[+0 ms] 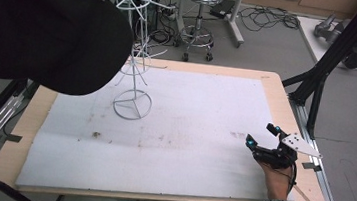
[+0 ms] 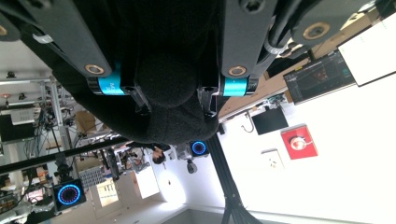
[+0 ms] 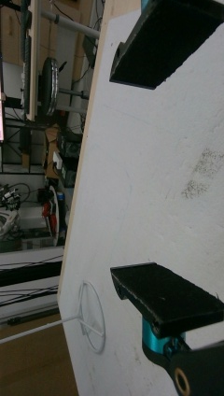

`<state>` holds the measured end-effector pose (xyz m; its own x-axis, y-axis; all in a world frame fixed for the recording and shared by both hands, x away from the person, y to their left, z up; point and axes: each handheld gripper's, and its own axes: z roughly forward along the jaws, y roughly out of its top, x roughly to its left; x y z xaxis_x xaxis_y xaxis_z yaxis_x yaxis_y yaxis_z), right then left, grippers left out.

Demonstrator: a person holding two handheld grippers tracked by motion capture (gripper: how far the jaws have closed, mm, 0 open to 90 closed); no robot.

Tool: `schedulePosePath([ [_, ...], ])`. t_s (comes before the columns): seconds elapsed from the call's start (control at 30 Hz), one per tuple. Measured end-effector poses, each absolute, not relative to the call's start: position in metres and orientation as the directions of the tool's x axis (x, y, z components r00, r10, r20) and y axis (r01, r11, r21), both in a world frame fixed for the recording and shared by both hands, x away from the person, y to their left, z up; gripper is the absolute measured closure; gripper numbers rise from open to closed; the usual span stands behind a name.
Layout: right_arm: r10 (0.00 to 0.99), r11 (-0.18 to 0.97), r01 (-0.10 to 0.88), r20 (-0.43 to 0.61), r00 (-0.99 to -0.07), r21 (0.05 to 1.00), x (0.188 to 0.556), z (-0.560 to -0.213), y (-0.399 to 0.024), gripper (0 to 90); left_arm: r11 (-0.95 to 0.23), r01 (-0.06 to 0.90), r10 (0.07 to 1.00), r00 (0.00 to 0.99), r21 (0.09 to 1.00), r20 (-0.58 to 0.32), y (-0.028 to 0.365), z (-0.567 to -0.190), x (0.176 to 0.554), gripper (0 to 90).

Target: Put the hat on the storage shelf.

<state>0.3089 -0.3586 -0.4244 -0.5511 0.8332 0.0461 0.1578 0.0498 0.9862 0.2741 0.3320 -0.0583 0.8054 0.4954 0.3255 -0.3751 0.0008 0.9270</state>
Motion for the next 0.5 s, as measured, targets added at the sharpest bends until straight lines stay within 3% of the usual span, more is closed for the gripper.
schedulePosePath([
  [0.5,0.836,0.039,0.156,0.053,-0.547,0.987,0.31,-0.425,-0.362,6.3,-0.015,-0.243,0.506,0.835,0.97,0.217,0.307,-0.11,0.331,68.3],
])
